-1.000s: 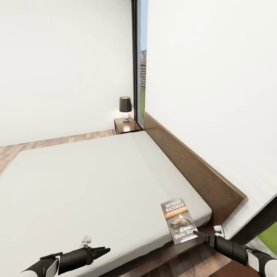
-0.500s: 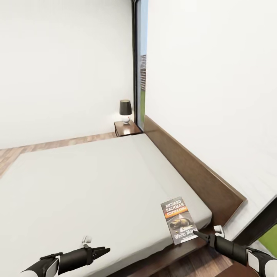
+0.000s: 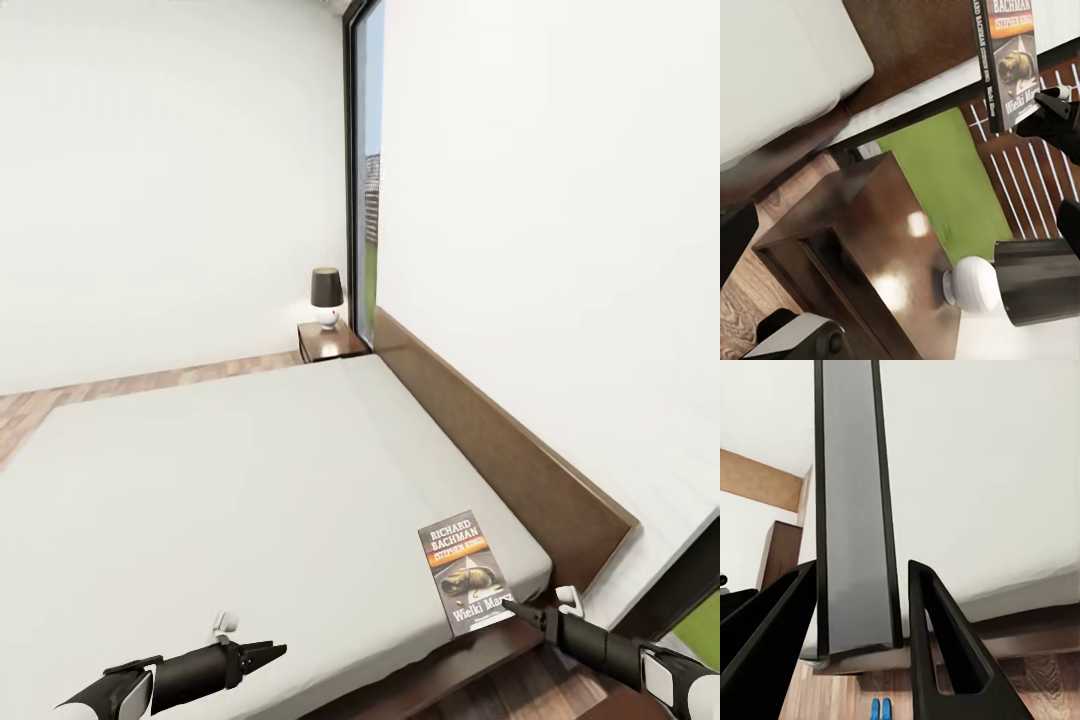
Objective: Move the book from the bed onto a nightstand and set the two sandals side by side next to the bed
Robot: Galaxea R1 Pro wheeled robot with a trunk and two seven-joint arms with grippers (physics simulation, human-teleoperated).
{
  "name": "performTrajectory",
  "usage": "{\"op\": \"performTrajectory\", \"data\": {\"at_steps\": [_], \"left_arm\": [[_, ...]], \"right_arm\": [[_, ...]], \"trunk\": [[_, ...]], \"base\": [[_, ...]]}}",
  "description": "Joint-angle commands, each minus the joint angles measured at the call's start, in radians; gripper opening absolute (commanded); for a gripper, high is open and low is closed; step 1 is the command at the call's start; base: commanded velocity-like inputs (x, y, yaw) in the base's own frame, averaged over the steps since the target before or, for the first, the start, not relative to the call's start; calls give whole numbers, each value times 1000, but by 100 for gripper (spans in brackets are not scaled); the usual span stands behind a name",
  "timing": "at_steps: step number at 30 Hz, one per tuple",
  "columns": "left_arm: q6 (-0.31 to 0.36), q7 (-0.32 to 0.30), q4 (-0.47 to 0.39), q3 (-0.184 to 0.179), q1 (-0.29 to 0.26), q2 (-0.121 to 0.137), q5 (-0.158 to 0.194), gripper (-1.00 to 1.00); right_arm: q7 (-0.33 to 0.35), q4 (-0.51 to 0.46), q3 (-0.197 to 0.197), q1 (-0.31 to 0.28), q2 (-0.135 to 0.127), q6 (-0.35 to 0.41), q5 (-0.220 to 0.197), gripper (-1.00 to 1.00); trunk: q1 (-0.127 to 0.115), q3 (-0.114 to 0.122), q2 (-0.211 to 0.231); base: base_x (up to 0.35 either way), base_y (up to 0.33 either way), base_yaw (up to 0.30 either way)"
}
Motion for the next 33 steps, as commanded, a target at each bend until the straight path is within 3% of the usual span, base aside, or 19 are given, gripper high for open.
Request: {"op": "performTrajectory", "data": {"at_steps": [1, 22, 33], "left_arm": [[9, -5, -1, 8, -1, 0, -9, 100], [9, -5, -1, 8, -1, 0, -9, 100], [-7, -5, 33, 8, -1, 0, -10, 100]], "right_arm": [[5, 3, 8, -2, 0, 10, -10, -100], [5, 3, 8, -2, 0, 10, -10, -100], [3, 1, 8, -2, 1, 10, -9, -100]], "trunk": [[1, -1, -2], [1, 34, -2], [1, 37, -2]], "base": [[0, 0, 0], [0, 0, 0], [0, 0, 0]]}}
